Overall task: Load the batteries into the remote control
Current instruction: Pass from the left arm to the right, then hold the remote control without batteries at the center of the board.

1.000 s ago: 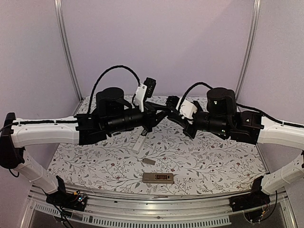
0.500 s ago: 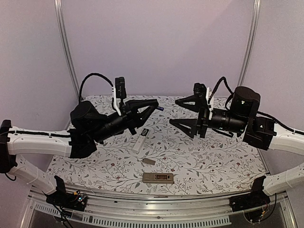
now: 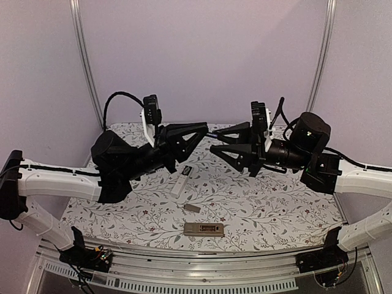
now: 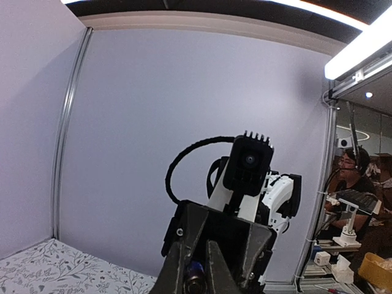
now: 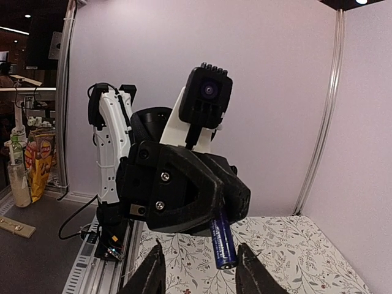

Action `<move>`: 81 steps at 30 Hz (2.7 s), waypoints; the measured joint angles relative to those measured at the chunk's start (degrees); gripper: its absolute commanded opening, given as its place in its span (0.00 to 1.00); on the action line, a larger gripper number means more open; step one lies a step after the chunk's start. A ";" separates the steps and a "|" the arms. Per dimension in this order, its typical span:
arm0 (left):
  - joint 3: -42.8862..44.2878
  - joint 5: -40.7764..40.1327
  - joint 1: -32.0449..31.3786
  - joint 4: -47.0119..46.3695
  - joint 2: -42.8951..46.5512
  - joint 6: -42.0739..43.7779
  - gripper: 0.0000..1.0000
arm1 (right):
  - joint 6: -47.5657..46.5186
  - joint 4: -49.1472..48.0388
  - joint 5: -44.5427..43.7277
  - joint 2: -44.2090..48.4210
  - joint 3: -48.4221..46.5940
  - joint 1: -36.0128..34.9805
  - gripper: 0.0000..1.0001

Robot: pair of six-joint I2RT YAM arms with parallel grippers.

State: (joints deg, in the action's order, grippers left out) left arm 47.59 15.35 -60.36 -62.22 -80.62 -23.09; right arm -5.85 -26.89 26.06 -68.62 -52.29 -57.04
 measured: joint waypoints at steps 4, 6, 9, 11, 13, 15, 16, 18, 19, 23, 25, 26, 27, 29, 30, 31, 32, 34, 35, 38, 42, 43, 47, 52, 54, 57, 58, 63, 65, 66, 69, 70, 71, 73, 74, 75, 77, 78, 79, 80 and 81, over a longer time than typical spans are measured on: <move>0.46 0.85 -0.04 -1.07 -0.09 -0.11 0.00 | 0.28 -1.11 0.07 -0.83 -0.85 -0.04 0.20; 0.48 1.22 -0.07 -1.40 -0.09 -0.31 0.00 | 0.42 -1.46 0.07 -0.87 -0.90 -0.07 0.19; 0.48 1.51 -0.11 -1.57 -0.09 -0.35 0.00 | 0.48 -1.62 0.07 -0.87 -0.90 -0.07 0.16; 0.48 1.68 -0.11 -1.66 -0.09 -0.35 0.00 | 0.39 -1.70 0.04 -0.87 -0.90 -0.07 0.11; 0.48 1.97 -0.11 -1.77 -0.09 -0.37 0.00 | 0.44 -1.81 0.02 -0.87 -0.90 -0.07 0.09; 0.48 2.01 -0.11 -1.84 -0.09 -0.39 0.00 | 0.59 -1.88 0.04 -0.87 -0.92 -0.07 0.13; 0.48 2.01 -0.11 -1.84 -0.09 -0.39 0.00 | 0.61 -1.86 0.07 -0.87 -0.92 -0.07 0.15; 0.48 1.99 -0.11 -1.79 -0.09 -0.37 0.00 | 0.66 -1.86 0.04 -0.87 -0.92 -0.07 0.16; 0.48 1.99 -0.11 -1.81 -0.09 -0.35 0.00 | 0.76 -1.86 0.07 -0.87 -0.92 -0.07 0.15; 0.48 1.99 -0.11 -1.81 -0.09 -0.33 0.00 | 0.74 -1.86 0.09 -0.87 -1.05 -0.09 0.13; 0.48 2.01 -0.11 -1.81 -0.09 -0.31 0.00 | 0.74 -1.84 0.09 -0.90 -1.25 -0.09 0.10; 0.48 2.01 -0.11 -1.84 -0.09 -0.31 0.00 | 0.76 -1.86 0.09 -0.92 -1.42 -0.09 0.07; 0.48 2.03 -0.11 -1.95 -0.09 -0.33 0.00 | 0.74 -1.81 0.13 -0.94 -1.53 -0.09 0.05; 0.48 2.05 -0.11 -2.25 -0.09 -0.35 0.00 | 1.01 -1.81 0.33 -1.05 -1.60 -0.07 0.00; 0.48 2.03 -0.11 -2.29 -0.09 -0.35 0.00 | 1.11 -1.79 0.52 -1.09 -1.66 -0.07 0.00; 0.46 2.03 -0.11 -2.40 -0.09 -0.35 0.00 | 0.94 -1.77 0.66 -1.16 -1.75 -0.07 0.00; 0.46 2.01 -0.11 -2.51 -0.09 -0.35 0.00 | 0.92 -1.75 0.70 -1.20 -1.81 -0.07 0.00; 0.37 1.88 -0.11 -2.71 -0.09 -0.28 0.37 | 0.94 -1.07 0.70 -1.27 -2.29 -0.07 0.00; 0.35 1.68 -0.11 -2.69 -0.04 -0.15 0.57 | 0.94 -0.61 0.70 -1.31 -2.56 -0.07 0.00; -0.02 0.44 -0.11 -1.18 0.28 1.77 0.98 | 0.96 1.18 0.59 -1.33 -3.45 -0.09 0.00; -4.55 -2.54 -0.11 3.85 5.07 6.54 1.00 | 0.83 7.37 -0.20 -1.22 -5.57 0.42 0.00; -5.86 -3.54 -0.11 6.49 7.52 8.85 1.00 | 0.79 9.75 -0.44 -1.09 -5.99 0.79 0.00; -6.71 -8.87 -1.22 19.06 17.53 20.28 0.96 | 0.92 20.94 -1.40 -0.72 -6.29 2.78 0.00; -3.93 -17.90 -7.06 41.00 20.98 35.10 0.89 | 2.29 34.32 -2.19 -3.58 -5.66 3.80 0.00; -2.47 -20.11 -8.11 49.44 16.63 38.18 0.84 | 3.63 38.27 -2.14 -6.95 -4.52 3.80 0.00; -1.49 -21.81 -8.39 61.11 7.08 40.98 0.80 | 5.95 41.59 -1.70 -10.69 -2.34 3.80 0.00; -1.55 -21.86 -8.39 64.94 3.85 41.77 0.78 | 6.75 42.45 -1.51 -11.61 -1.66 3.80 0.00; -1.90 -20.44 -8.41 74.69 -4.17 44.74 0.78 | 11.06 43.76 0.55 -15.61 0.24 3.80 0.00; -2.54 -18.99 -8.35 75.49 -4.87 45.88 0.78 | 12.72 42.86 1.77 -17.18 1.36 3.80 0.00; -2.95 -18.36 -8.17 75.47 -5.01 46.14 0.78 | 13.64 42.40 2.32 -17.73 2.12 3.80 0.00; -4.28 -15.72 -7.30 75.21 -5.68 46.86 0.78 | 15.72 41.79 3.89 -19.15 3.72 3.74 0.00; -4.50 -15.19 -7.06 75.17 -6.08 46.90 0.78 | 16.39 41.59 4.35 -19.65 3.93 3.72 0.00; -4.68 -14.32 -6.71 75.14 -6.78 46.90 0.78 | 17.14 41.27 4.81 -20.24 4.07 3.67 0.00; -4.81 -13.35 -6.25 74.88 -7.89 46.88 0.78 | 18.23 40.81 5.51 -21.14 4.17 3.67 0.00; -5.01 -12.94 -6.08 74.71 -8.37 46.88 0.78 | 18.69 40.61 5.75 -21.33 4.26 3.67 0.00; -5.29 -12.55 -5.92 74.34 -8.72 46.88 0.78 | 18.99 40.54 5.86 -21.40 4.33 3.67 0.00; -6.08 -11.65 -5.55 73.24 -9.18 46.84 0.78 | 19.71 40.17 6.10 -21.40 4.55 3.67 0.00; -6.38 -11.21 -5.35 72.87 -9.35 46.80 0.78 | 19.96 39.91 6.16 -21.40 4.70 3.67 0.00; -6.62 -10.86 -5.18 72.43 -9.51 46.71 0.78 | 20.17 39.85 6.25 -21.40 4.81 3.67 0.00; -6.86 -10.49 -4.94 71.93 -9.66 46.62 0.78 | 20.33 39.71 6.27 -21.40 5.01 3.67 0.00; -7.04 -10.12 -4.70 71.47 -9.86 46.47 0.77 | 20.48 39.71 6.29 -21.40 5.11 3.67 0.00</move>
State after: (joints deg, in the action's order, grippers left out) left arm 40.56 5.23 -65.06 9.26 -90.48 23.38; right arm 14.63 12.82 32.36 -90.02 -47.18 -53.36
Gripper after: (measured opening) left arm 0.782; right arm 0.069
